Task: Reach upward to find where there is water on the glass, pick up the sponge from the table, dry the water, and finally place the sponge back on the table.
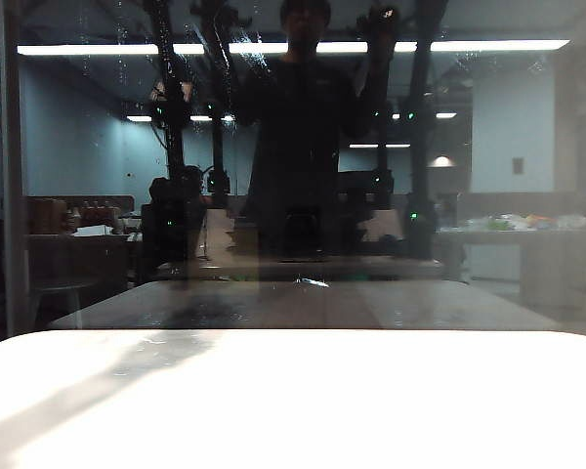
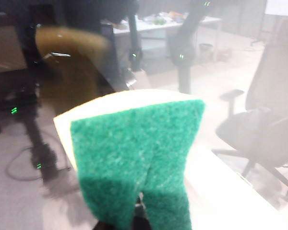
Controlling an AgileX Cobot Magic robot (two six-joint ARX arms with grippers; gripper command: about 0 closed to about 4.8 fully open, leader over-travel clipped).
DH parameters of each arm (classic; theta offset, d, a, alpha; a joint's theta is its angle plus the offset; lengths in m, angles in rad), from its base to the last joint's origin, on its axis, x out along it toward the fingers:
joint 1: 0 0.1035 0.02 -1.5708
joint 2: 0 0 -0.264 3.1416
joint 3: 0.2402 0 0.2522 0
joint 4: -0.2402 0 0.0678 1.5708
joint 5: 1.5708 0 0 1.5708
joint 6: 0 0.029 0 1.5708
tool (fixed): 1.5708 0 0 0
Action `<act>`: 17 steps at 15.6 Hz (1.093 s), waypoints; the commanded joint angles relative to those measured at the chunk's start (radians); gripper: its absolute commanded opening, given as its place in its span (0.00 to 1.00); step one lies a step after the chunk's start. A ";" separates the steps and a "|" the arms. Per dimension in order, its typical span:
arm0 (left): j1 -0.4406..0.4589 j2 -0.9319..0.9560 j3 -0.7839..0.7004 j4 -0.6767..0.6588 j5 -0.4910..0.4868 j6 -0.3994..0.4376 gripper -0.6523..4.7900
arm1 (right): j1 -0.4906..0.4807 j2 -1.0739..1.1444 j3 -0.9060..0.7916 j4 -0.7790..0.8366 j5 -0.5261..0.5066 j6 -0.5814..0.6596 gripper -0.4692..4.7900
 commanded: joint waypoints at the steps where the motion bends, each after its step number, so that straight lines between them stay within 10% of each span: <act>1: -0.001 -0.077 0.006 -0.090 0.009 0.005 0.11 | 0.002 -0.018 0.004 -0.034 0.062 0.000 0.09; 6: -0.001 -0.232 -0.129 -0.186 0.010 0.026 0.11 | 0.003 -0.063 0.004 -0.064 0.072 0.000 0.09; 13: -0.025 -0.857 -1.155 0.104 0.046 0.013 0.11 | 0.104 -0.261 -0.267 -0.151 0.255 -0.079 0.09; 17: -0.025 -1.076 -1.441 0.198 0.082 -0.053 0.11 | 0.104 -0.412 -0.530 -0.150 0.256 -0.078 0.09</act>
